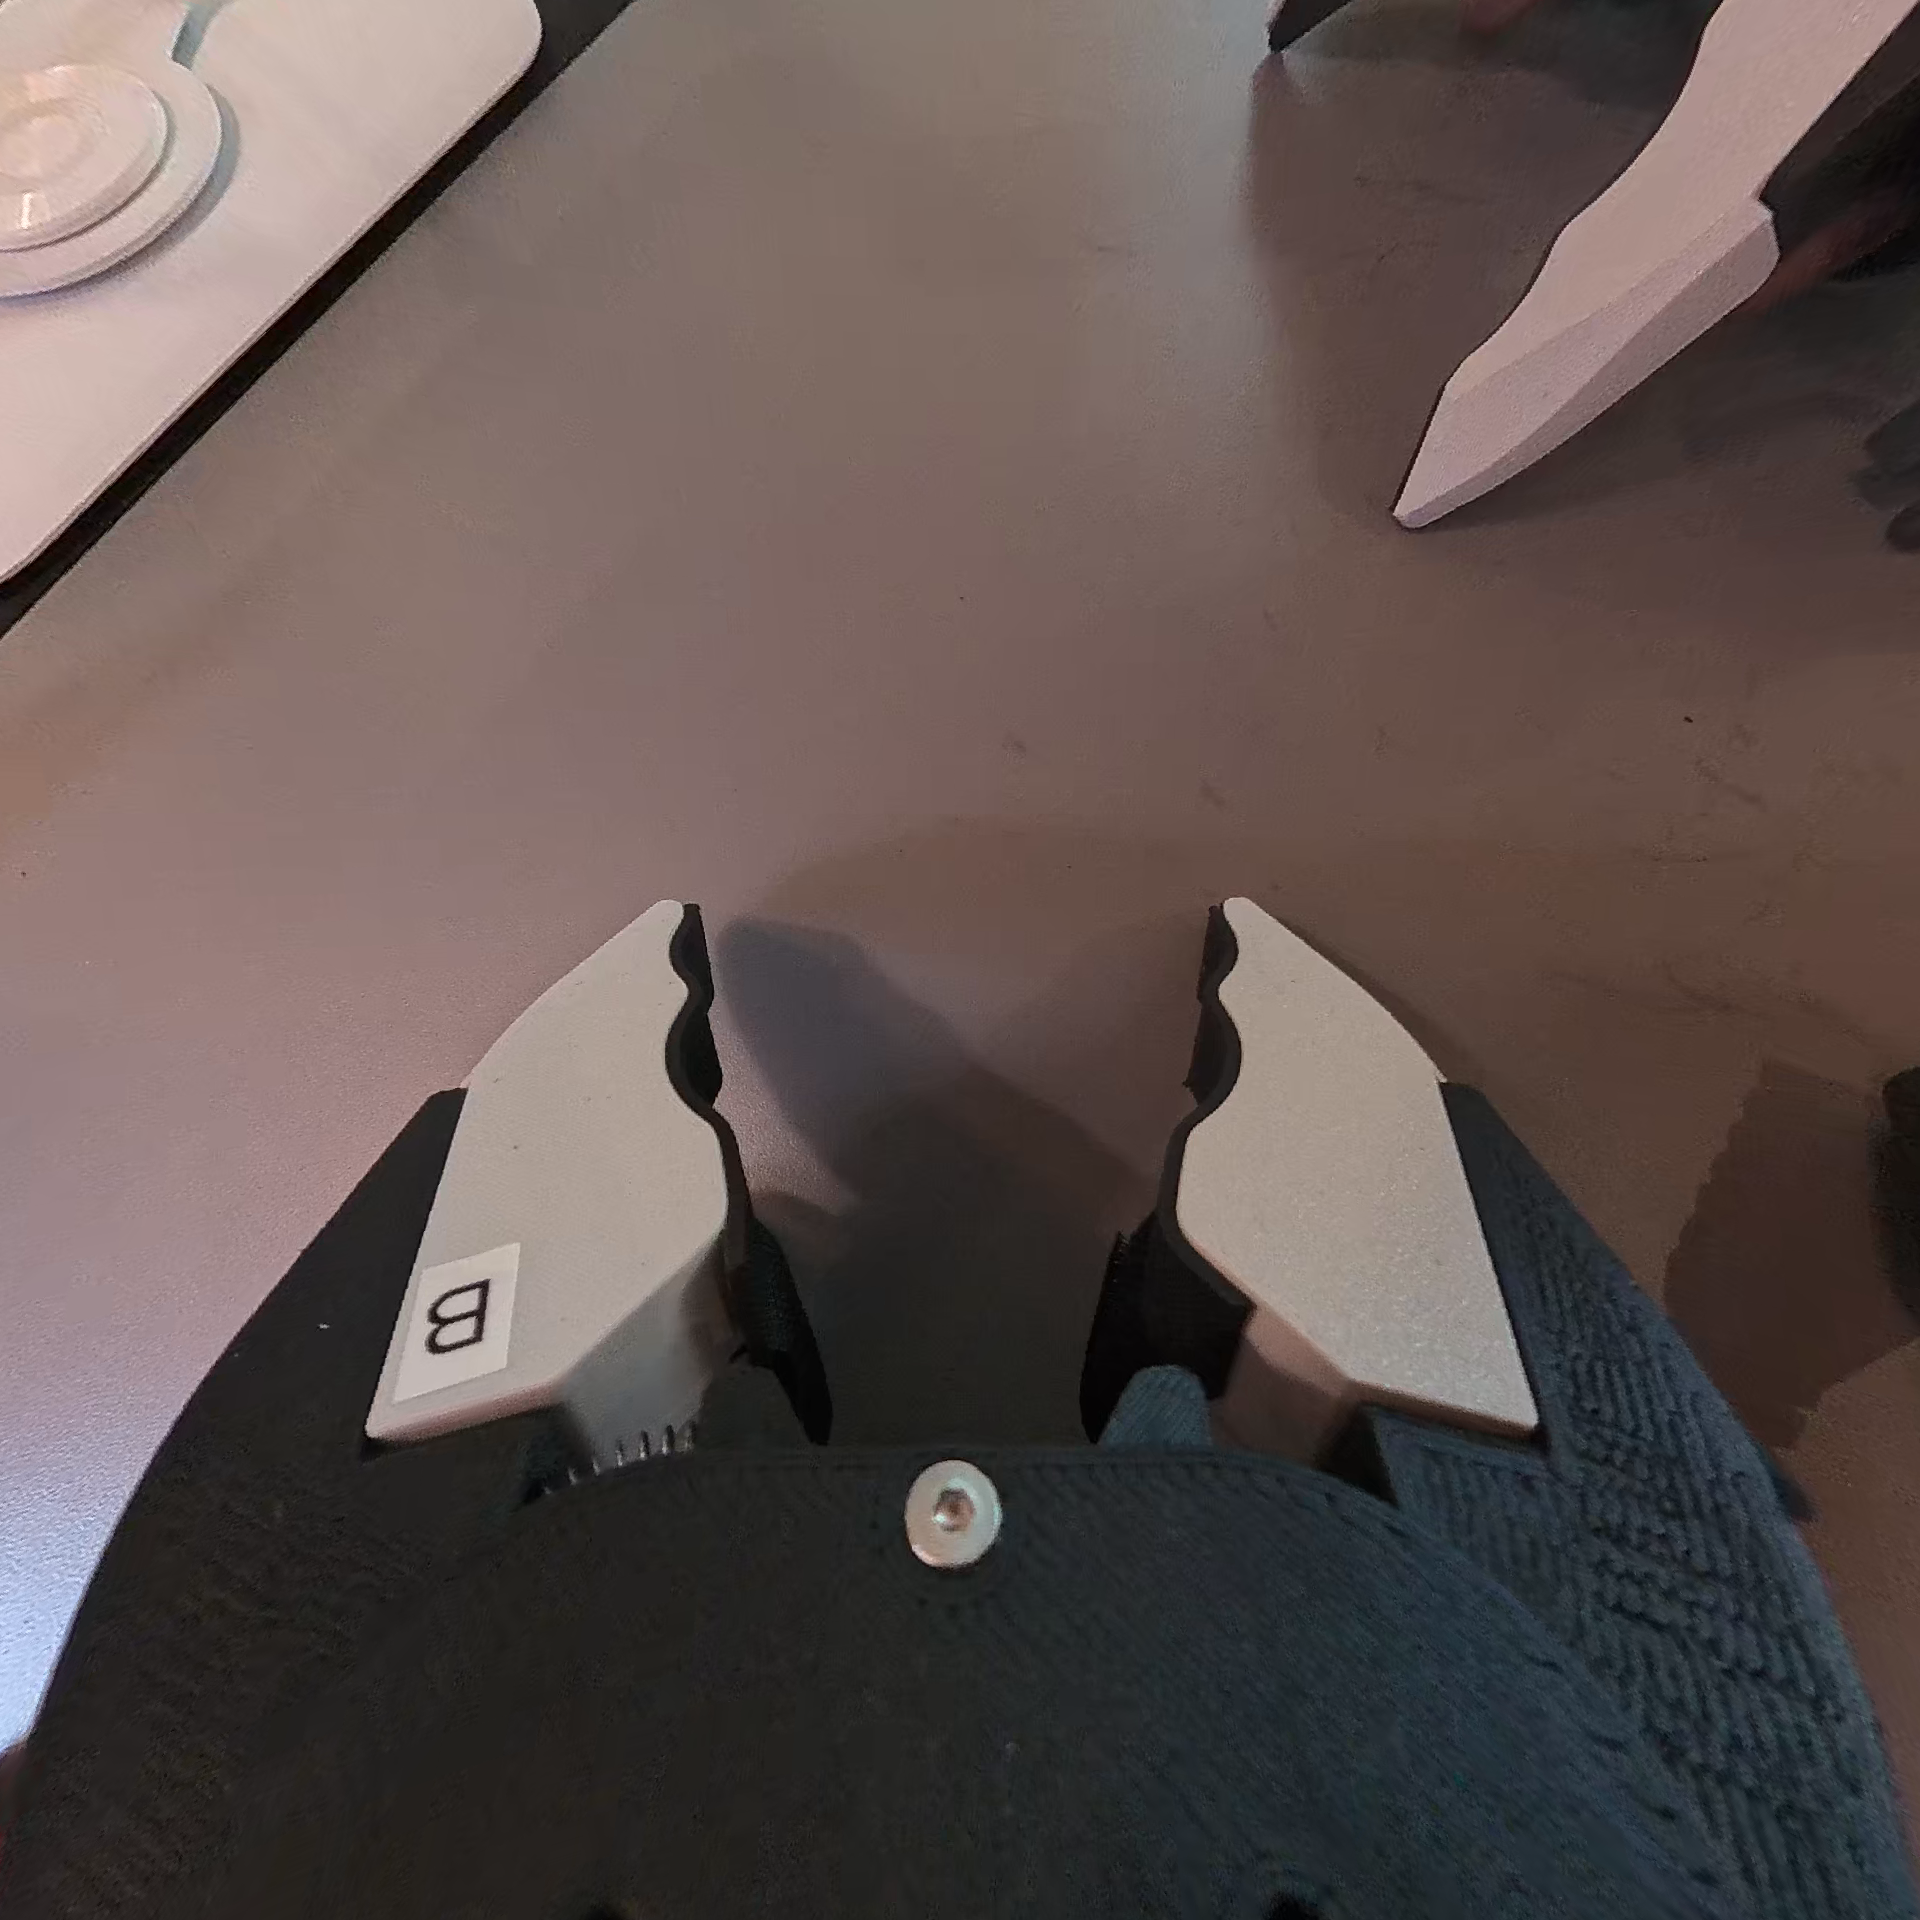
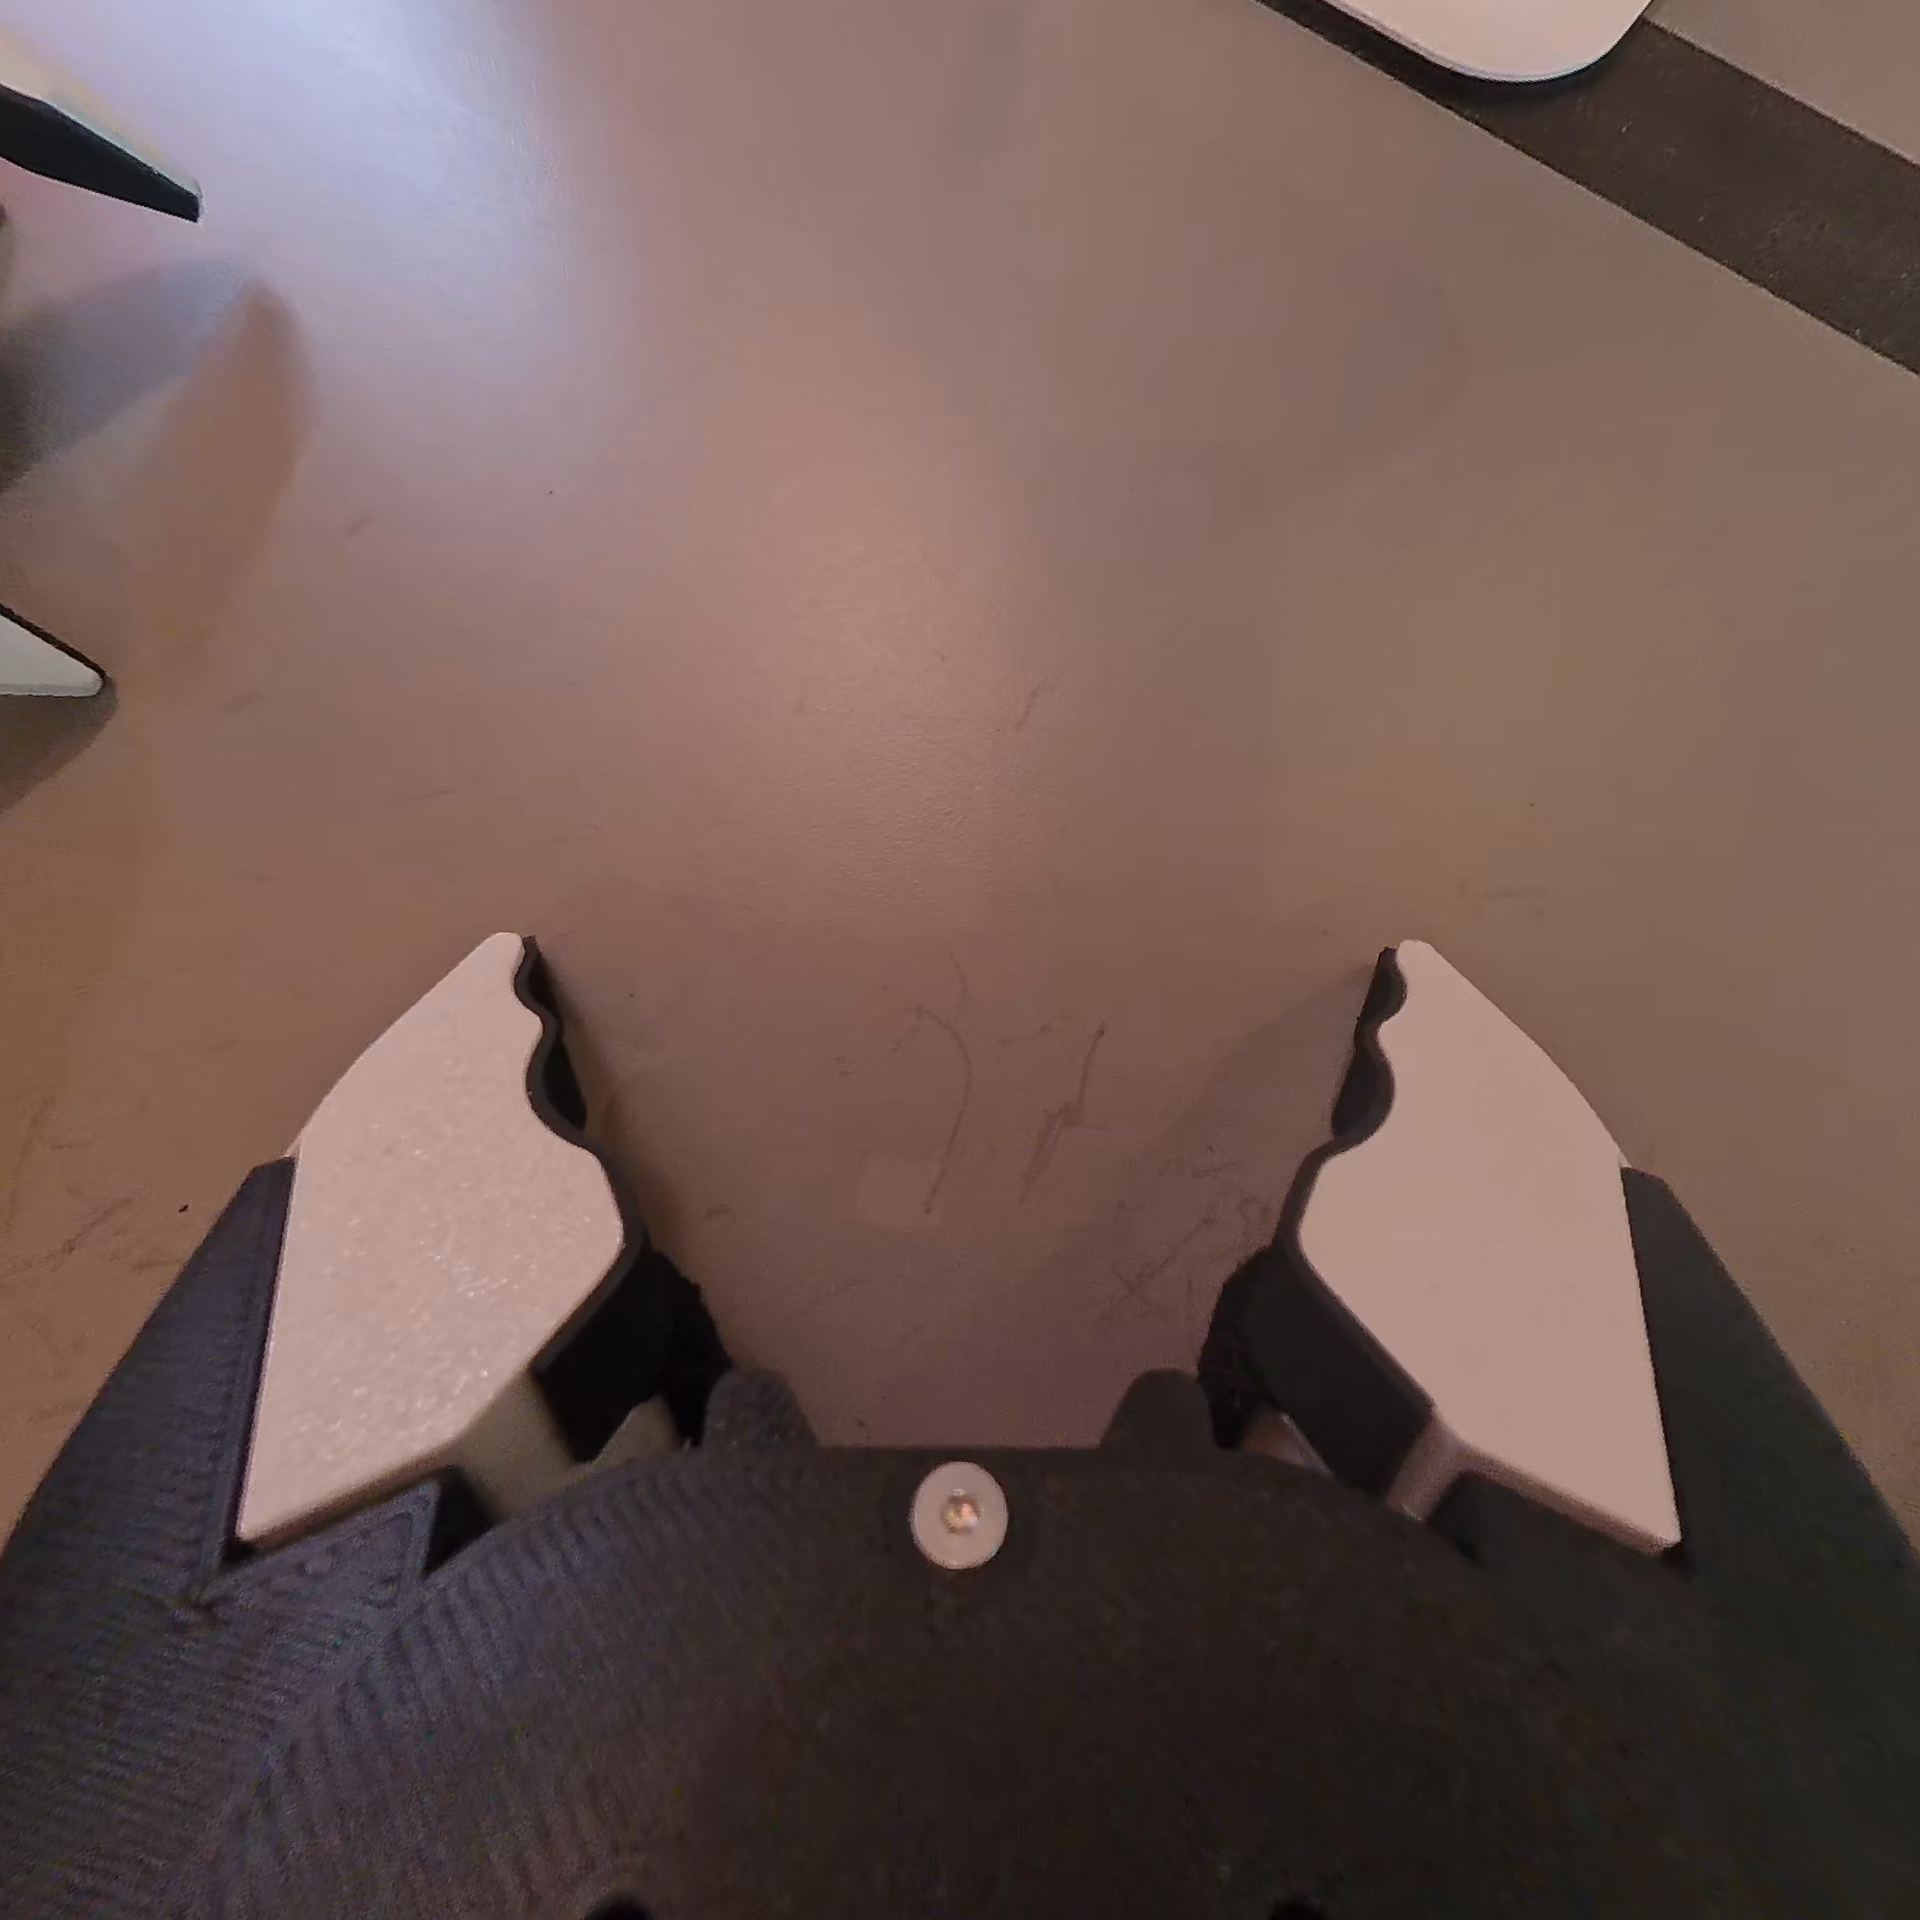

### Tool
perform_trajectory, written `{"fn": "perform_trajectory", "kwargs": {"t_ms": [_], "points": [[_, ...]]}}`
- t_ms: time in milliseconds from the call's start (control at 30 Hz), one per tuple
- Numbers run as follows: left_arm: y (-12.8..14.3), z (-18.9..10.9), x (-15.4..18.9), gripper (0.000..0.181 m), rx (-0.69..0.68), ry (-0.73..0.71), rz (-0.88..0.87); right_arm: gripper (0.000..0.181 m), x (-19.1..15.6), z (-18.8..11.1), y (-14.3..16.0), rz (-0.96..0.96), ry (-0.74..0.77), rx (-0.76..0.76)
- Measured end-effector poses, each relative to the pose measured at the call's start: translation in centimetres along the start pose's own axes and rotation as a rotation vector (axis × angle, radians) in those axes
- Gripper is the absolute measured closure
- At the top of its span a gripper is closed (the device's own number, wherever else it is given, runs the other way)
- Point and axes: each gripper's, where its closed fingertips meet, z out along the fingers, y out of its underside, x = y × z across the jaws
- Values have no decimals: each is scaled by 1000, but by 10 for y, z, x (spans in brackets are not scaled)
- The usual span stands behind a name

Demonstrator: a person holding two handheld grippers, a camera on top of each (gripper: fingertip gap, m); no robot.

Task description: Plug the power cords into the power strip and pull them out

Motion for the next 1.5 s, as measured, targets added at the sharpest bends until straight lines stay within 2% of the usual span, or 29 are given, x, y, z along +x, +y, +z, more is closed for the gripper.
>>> {"fn": "perform_trajectory", "kwargs": {"t_ms": [600,667,700,733,800,833,867,900,933,967,1000,1033,1067,1100,1133,1200,1233,1300,1500], "points": [[0,0,0,92,0,0,0,42,1,1,-1,-12,-10,5],[0,0,0,92,0,0,1,55,-4,-1,-5,-56,-36,28],[0,0,0,92,0,0,1,76,-4,-6,-13,-100,-15,70],[0,0,0,92,0,0,1,84,-3,-16,-29,-172,33,160],[0,0,0,92,1,-1,2,82,-34,-60,-79,-387,33,482],[0,0,0,92,0,0,1,82,-69,-92,-98,-508,-73,649],[0,0,0,92,0,1,0,87,-115,-126,-102,-643,-274,773],[0,0,0,92,-1,2,-1,95,-163,-162,-91,-744,-556,834],[0,0,0,92,-2,4,-3,102,-206,-204,-71,-767,-900,832],[0,0,0,92,-2,5,-4,101,-237,-254,-48,-729,-1271,792],[0,0,0,92,-2,5,-4,91,-256,-303,-29,-677,-1612,738],[0,0,0,92,-2,4,-4,83,-265,-342,-12,-659,-1880,686],[0,0,0,92,-2,4,-4,83,-272,-366,5,-694,-2059,631],[0,0,0,92,-2,4,-4,83,-281,-376,24,-764,-2155,550],[0,0,0,92,-2,4,-4,78,-292,-377,44,-855,-2186,438],[0,0,0,92,-3,4,-5,60,-308,-368,76,-1031,-2145,265],[0,0,0,92,-3,5,-5,56,-314,-364,84,-1082,-2113,242],[0,0,0,92,-3,5,-5,49,-317,-365,87,-1096,-2121,263],[0,0,1,92,-3,5,-6,51,-310,-365,65,-963,-2118,354]]}}
